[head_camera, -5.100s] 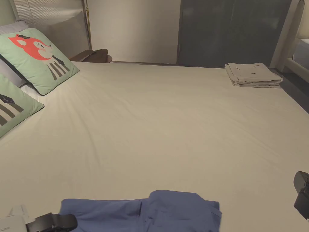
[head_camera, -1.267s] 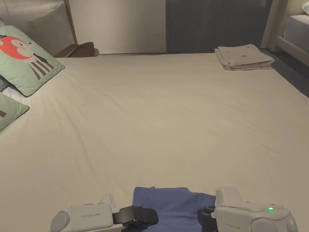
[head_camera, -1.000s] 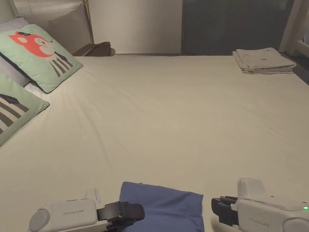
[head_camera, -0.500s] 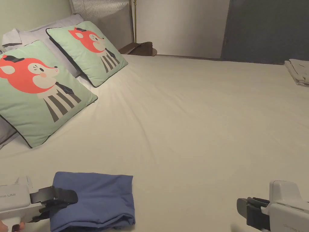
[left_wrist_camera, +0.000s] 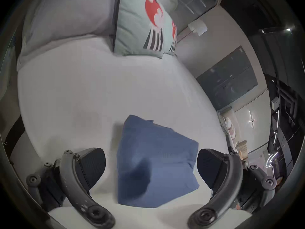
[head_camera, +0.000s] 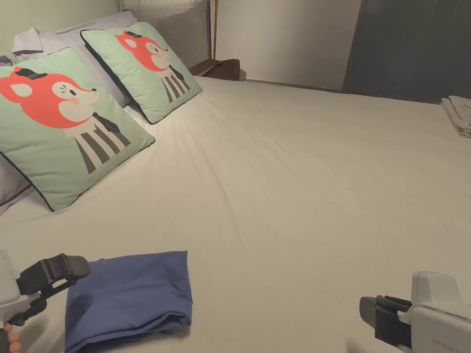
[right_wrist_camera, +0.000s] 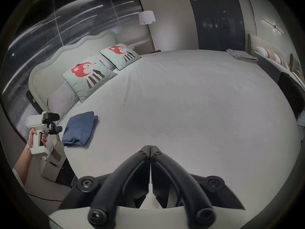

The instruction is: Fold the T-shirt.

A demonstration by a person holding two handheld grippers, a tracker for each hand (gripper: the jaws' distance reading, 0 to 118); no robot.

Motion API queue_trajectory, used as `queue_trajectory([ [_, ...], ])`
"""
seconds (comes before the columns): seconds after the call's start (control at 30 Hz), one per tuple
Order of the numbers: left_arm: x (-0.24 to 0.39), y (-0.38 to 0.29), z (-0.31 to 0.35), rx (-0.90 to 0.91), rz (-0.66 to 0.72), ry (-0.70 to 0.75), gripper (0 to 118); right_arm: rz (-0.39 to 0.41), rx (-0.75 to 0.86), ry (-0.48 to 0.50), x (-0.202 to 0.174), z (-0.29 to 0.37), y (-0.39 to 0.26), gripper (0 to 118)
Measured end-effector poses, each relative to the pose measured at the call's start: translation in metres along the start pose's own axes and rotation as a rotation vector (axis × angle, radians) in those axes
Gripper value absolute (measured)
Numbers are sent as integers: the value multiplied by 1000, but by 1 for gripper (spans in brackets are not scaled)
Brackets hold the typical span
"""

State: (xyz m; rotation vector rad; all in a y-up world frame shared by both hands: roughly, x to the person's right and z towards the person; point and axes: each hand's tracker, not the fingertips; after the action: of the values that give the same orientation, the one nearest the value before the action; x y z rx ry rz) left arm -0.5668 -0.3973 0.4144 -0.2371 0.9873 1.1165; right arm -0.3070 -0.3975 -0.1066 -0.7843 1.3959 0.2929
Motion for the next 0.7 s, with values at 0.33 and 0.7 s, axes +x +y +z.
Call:
queue_trajectory([
  [0.33,51,-53,-20,-155,-48,-286,1,-31,58,15,17,20,-5,0],
  [0.7,240,-177,-53,58,-543,-125,1,-34,261,-181,45,79,-15,0],
])
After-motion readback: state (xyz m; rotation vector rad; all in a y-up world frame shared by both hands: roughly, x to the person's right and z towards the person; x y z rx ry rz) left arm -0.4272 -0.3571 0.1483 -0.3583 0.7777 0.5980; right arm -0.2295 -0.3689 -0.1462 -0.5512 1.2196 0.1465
